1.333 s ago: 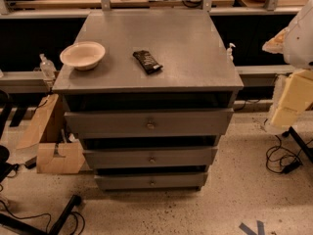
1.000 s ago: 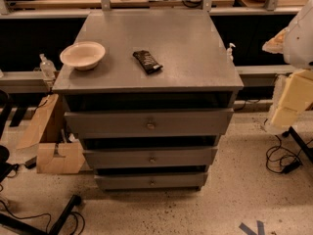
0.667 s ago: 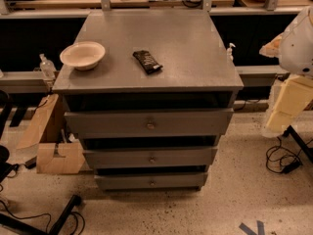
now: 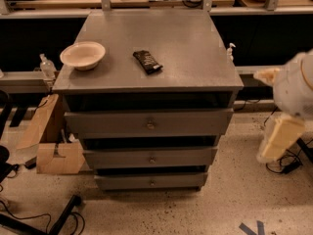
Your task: Open middle drawer
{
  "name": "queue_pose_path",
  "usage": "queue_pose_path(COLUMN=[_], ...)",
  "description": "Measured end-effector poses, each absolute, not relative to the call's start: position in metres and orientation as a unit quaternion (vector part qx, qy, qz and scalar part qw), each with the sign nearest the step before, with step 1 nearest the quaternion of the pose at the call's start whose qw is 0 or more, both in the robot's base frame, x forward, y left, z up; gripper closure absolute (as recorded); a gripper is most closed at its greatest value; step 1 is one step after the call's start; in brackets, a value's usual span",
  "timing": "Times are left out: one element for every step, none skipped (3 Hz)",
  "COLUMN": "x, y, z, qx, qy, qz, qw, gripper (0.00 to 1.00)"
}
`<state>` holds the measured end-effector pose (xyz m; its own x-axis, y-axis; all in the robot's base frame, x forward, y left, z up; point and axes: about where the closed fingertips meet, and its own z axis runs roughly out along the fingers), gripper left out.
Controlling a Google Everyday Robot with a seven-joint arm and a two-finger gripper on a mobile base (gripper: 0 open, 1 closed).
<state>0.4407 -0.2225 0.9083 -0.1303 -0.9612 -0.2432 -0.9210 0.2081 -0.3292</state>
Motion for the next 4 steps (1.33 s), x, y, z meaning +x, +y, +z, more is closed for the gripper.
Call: queue_pose_path(x=[0.429,0.448,0.468,0.468], y=[-0.239,-0.249,-0.254,-0.254], z=[0.841,0.791,0.793,0.793], qx=[-0.649,-0.671,-0.686,-0.687], qy=[0.727,0.691,0.661,0.661], qz=[-0.042,-0.051,-0.090,-0.090], qw=[0.222,0.264,0.288,0.288], gripper=[0.00,0.00,0.00,0.00])
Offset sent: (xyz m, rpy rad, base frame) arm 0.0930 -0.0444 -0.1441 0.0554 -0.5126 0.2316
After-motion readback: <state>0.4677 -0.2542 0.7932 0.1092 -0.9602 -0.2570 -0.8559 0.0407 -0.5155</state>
